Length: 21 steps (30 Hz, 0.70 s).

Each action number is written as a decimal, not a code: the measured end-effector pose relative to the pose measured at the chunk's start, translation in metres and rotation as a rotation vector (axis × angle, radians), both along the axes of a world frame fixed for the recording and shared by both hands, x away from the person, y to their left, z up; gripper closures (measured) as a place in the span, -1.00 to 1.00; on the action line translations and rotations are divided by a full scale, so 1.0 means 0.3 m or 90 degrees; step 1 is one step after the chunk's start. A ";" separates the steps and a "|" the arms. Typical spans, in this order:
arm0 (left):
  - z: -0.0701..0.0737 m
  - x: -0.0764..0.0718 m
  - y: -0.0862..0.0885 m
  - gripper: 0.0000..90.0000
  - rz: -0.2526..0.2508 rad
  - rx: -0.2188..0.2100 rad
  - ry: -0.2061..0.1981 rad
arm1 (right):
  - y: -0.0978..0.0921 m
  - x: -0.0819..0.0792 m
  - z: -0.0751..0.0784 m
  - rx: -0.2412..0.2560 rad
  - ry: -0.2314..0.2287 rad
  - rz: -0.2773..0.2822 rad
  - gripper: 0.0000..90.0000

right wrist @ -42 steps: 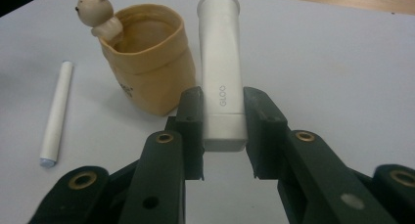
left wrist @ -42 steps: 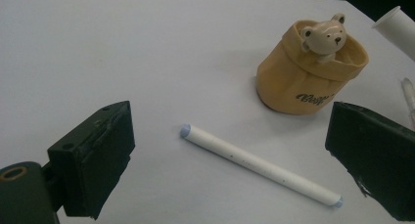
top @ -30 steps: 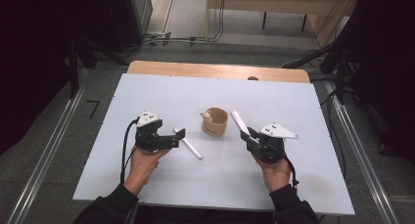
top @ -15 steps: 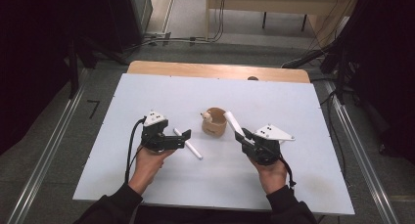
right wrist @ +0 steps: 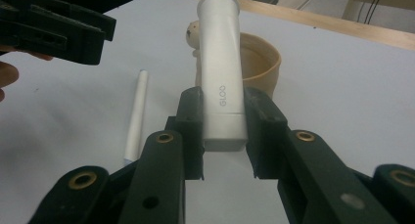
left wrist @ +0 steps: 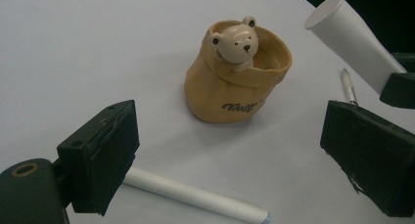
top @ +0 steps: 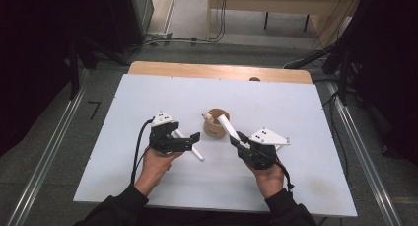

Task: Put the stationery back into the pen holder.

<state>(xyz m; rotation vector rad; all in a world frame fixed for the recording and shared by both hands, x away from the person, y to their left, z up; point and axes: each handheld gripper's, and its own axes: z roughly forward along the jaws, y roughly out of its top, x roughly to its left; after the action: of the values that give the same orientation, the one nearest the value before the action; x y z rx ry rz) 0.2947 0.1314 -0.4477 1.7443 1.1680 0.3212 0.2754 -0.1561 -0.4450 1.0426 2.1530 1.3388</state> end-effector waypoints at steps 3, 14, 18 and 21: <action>0.001 0.001 -0.010 -0.82 -0.005 0.003 0.001 | 0.006 -0.003 -0.002 0.001 0.000 0.005 0.54; 0.000 0.017 -0.032 -0.72 -0.031 -0.028 0.018 | 0.052 -0.019 -0.018 -0.012 -0.002 0.038 0.54; -0.004 0.021 -0.041 -0.66 -0.049 -0.052 0.033 | 0.067 -0.020 -0.030 -0.017 0.002 0.045 0.53; -0.009 0.027 -0.044 -0.62 -0.061 -0.073 0.047 | 0.077 -0.021 -0.034 -0.020 0.002 0.053 0.54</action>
<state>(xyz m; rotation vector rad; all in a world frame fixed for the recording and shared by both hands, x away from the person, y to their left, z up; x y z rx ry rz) 0.3029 0.1183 -0.4503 1.7163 1.1290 0.1313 0.2689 -0.1331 -0.4552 0.9537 2.2336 1.3366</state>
